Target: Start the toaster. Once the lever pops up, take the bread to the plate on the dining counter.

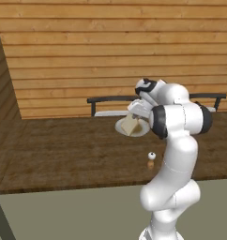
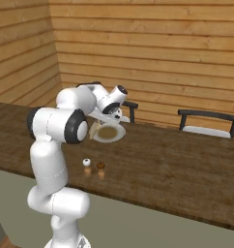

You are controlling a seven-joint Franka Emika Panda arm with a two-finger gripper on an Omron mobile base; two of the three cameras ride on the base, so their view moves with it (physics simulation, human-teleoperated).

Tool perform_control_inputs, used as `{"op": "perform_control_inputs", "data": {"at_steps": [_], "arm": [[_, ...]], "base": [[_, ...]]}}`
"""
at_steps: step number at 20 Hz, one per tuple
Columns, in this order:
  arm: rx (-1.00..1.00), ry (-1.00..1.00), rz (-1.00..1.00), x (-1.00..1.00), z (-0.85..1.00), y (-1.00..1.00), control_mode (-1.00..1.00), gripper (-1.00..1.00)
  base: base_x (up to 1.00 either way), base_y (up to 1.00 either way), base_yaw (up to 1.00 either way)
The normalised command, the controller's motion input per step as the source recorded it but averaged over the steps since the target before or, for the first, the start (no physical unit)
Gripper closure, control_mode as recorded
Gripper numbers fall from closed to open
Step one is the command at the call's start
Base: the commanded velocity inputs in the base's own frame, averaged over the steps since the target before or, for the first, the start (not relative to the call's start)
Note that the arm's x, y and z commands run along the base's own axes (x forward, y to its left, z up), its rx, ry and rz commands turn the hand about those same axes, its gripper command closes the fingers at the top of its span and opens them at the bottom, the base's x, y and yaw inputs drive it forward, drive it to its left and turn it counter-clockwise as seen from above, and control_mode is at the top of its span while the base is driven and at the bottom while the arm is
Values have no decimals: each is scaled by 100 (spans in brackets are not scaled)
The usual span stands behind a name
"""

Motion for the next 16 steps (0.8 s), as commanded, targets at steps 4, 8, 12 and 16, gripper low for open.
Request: {"op": "perform_control_inputs", "data": {"at_steps": [4, 8, 12, 16], "arm": [[0, 0, 3, 28, 0, -9, -100, 100], [0, 0, 2, 42, -1, -2, -100, 100], [0, 0, 1, 30, -14, 0, -100, 100], [0, 0, 1, 19, -22, -1, -100, 100]], "base": [[0, 0, 0], [0, 0, 0], [0, 0, 0], [0, 0, 0]]}}
